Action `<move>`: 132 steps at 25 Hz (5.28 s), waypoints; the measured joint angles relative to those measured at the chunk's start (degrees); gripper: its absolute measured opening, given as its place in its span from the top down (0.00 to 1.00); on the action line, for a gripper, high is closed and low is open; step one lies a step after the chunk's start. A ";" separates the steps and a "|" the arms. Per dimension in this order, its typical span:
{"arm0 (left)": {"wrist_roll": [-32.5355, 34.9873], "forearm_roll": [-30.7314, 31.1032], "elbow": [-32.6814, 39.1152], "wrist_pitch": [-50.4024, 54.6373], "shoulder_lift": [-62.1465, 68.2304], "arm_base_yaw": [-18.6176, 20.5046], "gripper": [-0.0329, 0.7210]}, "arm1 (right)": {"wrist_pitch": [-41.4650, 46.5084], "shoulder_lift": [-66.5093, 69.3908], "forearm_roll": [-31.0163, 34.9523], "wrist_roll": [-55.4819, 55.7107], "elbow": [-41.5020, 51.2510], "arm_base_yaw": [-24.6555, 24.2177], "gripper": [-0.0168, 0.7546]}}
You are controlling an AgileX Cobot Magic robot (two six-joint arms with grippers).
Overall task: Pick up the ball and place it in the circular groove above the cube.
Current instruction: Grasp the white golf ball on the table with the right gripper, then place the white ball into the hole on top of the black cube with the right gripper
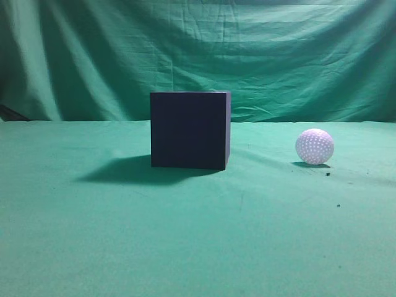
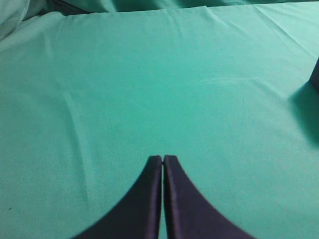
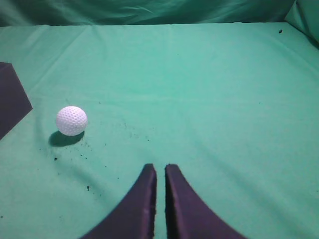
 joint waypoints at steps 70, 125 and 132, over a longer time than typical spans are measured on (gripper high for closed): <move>0.00 0.00 0.00 0.00 0.00 0.00 0.96 | 20.34 83.59 -8.35 -0.35 -56.70 23.29 0.92; 0.00 0.00 0.00 0.00 0.00 0.00 0.96 | 22.22 103.43 -12.77 12.20 -82.93 36.43 0.58; 0.00 0.00 0.00 0.00 0.00 0.00 0.96 | 18.43 106.26 -12.87 12.10 -82.93 36.43 0.58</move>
